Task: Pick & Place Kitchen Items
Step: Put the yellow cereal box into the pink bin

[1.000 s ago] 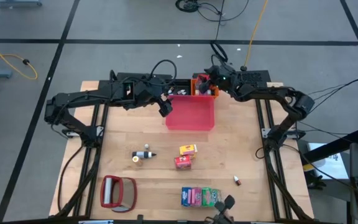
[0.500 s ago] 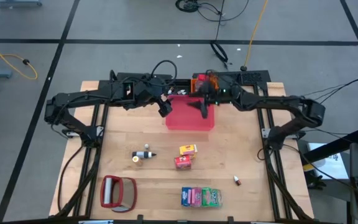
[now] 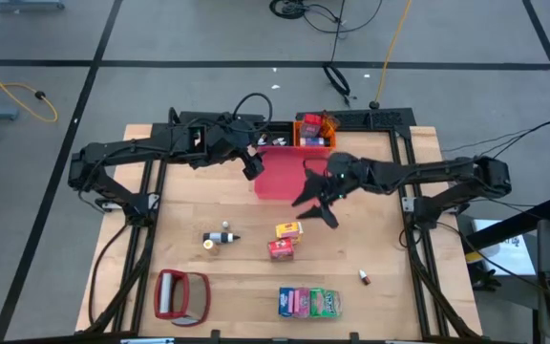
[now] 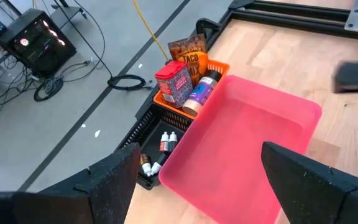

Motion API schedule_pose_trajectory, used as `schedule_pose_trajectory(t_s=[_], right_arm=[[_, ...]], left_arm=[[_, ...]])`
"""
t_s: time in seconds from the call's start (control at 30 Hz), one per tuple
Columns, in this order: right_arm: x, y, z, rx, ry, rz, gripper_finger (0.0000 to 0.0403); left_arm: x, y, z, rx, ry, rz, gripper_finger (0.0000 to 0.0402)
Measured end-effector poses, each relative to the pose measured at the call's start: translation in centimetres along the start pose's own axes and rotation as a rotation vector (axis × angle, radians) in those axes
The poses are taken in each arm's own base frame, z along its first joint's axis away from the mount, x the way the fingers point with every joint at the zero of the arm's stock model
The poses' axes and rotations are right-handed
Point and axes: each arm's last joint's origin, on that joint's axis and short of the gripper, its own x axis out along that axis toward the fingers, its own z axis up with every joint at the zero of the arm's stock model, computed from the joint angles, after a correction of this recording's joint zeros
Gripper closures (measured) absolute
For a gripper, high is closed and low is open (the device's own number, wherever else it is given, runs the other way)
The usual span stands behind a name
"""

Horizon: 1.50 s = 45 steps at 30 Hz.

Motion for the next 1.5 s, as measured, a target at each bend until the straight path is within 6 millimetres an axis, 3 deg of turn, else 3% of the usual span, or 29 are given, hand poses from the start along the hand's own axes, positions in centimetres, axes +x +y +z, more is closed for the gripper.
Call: schedule_pose_trajectory(t_s=[0.23,0.57,1.5], right_arm=[[1.0,1.9,-1.0,0.022,0.091,0.026,0.0206],[1.7,2.1,-2.3,0.059,0.194,-0.054,0.0206],[2.4,2.3,-3.1,0.067,0.249,-0.116,0.0206]], left_arm=[[0.0,0.0,0.0,0.023,0.000,0.000,0.0066],[0.0,0.0,0.0,0.024,0.000,0.000,0.0066],[0.0,-0.1,0.0,0.023,0.002,-0.028,0.0066]])
